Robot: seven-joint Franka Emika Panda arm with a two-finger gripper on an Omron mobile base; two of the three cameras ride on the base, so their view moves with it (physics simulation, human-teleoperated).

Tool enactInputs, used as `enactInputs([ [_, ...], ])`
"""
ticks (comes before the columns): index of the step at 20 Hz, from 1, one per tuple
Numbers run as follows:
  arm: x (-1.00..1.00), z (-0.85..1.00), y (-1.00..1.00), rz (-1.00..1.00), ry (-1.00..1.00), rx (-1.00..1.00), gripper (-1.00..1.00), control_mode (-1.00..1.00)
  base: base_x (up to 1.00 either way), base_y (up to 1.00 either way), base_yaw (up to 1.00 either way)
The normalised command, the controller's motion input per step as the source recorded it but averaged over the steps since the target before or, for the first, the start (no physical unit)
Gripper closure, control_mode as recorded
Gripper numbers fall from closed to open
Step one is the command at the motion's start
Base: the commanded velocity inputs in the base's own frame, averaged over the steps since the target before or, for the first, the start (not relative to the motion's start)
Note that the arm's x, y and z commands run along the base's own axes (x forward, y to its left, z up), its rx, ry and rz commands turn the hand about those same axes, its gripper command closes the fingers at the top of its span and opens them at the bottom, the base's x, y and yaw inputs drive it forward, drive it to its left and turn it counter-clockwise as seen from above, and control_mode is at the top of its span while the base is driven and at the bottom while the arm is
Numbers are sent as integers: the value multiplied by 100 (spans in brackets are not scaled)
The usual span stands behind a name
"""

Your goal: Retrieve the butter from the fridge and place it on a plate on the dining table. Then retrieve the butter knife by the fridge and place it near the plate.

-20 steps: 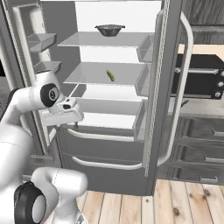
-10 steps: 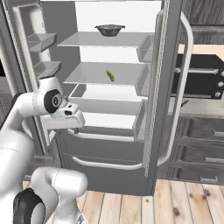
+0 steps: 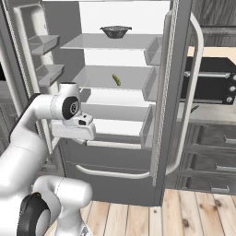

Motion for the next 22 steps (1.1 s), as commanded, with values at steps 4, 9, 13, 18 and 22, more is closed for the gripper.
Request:
enactInputs([
  [4, 0, -3, 0, 0, 0, 1, -100, -100, 0, 0, 0],
  [9, 0, 0, 0, 0, 0, 0, -100, -100, 0, 0, 0],
  [13, 0, 0, -1, 2, 0, 0, -100, -100, 0, 0, 0],
  [18, 0, 0, -3, 2, 0, 0, -100, 100, 14, -32, 0],
  [22, 0, 0, 0, 0, 0, 0, -100, 100, 28, -31, -7],
])
